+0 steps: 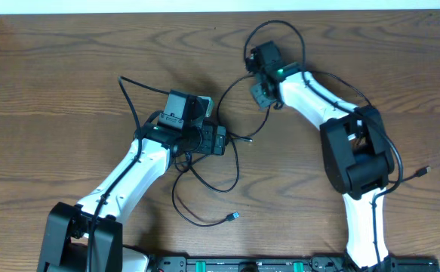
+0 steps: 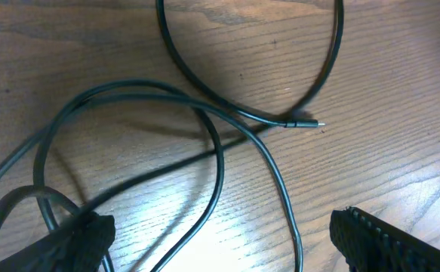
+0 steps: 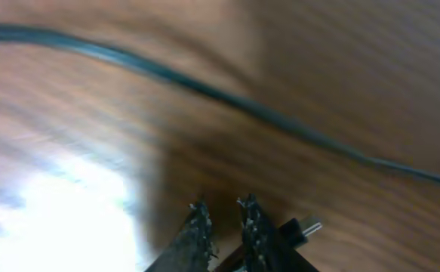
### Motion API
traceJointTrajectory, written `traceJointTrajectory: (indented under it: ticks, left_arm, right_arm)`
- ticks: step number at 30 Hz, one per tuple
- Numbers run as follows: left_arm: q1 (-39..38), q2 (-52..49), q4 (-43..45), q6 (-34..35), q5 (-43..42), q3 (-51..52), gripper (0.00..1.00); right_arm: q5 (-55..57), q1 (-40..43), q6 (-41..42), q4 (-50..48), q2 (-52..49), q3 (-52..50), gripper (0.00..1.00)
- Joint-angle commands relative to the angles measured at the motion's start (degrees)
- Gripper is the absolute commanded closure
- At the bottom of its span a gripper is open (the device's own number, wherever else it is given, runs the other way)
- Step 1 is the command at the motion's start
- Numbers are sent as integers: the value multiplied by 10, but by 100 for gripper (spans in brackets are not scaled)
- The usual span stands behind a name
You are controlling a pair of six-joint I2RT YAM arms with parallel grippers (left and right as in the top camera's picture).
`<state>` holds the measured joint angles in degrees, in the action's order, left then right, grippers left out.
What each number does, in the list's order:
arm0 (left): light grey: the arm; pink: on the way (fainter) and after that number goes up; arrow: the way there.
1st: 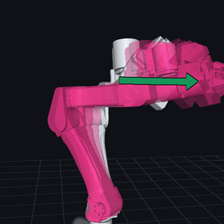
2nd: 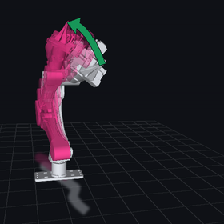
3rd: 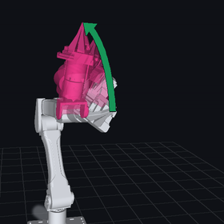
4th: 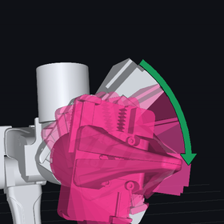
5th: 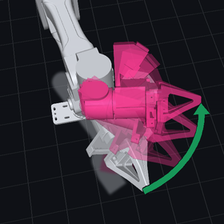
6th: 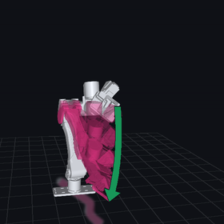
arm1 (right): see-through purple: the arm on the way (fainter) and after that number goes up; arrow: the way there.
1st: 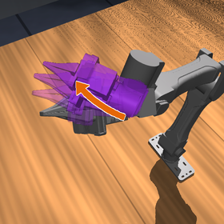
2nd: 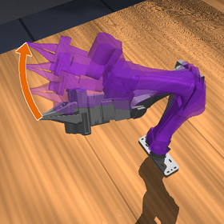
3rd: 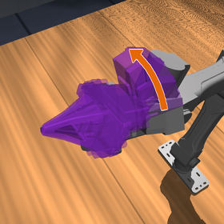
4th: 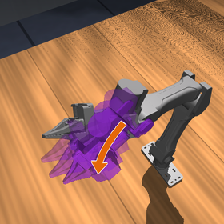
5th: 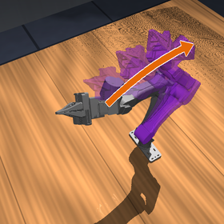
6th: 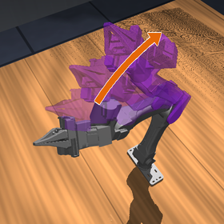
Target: Untangle cables
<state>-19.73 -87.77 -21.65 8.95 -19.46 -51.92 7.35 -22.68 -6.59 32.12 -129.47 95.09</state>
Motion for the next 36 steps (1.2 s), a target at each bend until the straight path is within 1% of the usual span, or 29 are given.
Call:
traceJointTrajectory:
  ticks: [1, 8, 11, 15, 20, 22, 23, 25, 26, 29, 31, 34, 36]
  left_arm:
    - [0, -1, -1, -6, -4, 4, 2]
    - [0, -1, -1, -6, -4, 4, 2]
    - [0, -1, -1, -6, -4, 4, 2]
    - [0, -1, -1, -6, -4, 4, 2]
    - [0, -1, -1, -6, -4, 4, 2]
    - [0, -1, -1, -6, -4, 4, 2]
    - [0, -1, -1, -6, -4, 4, 2]
    - [0, -1, -1, -6, -4, 4, 2]
    - [0, -1, -1, -6, -4, 4, 2]
    - [0, -1, -1, -6, -4, 4, 2]
    - [0, -1, -1, -6, -4, 4, 2]
    - [0, -1, -1, -6, -4, 4, 2]
    - [0, -1, -1, -6, -4, 4, 2]
  right_arm:
    - [14, 31, -3, -5, -28, -11, 88]
    - [18, 116, 36, -31, -28, -11, 91]
    - [22, 150, 35, -29, -27, -6, 97]
    - [21, 183, 36, -2, -16, 13, 99]
    - [21, 204, 43, 64, 28, 56, 99]
    - [22, 206, 41, 92, 59, 68, 89]
    - [28, 207, 42, 104, 74, 69, 81]
    - [38, 208, 56, 132, 111, 70, 69]
    - [47, 211, 83, 153, 136, 70, 55]
    - [45, 224, 138, 210, 188, 70, 36]
    - [37, 237, 156, 256, 214, 70, 28]
    - [35, 257, 164, 308, 224, 69, 23]
    - [-9, 278, 198, 350, 215, 58, 18]
